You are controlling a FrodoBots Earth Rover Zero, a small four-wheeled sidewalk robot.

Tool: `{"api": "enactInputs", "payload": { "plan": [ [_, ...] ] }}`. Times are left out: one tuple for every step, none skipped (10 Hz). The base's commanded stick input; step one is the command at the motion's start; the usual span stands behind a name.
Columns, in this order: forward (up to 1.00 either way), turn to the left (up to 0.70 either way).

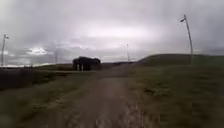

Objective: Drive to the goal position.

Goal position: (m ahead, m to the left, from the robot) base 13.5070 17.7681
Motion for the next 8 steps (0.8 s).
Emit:
{"api": "enactInputs", "payload": {
  "plan": [
    [0.7,0.0],
    [0.7,0.0],
    [0.7,0.0],
    [0.7,0.0],
    [0.7,0.0],
    [0.7,0.0],
    [0.7,0.0],
    [0.7,0.0]
  ]
}}
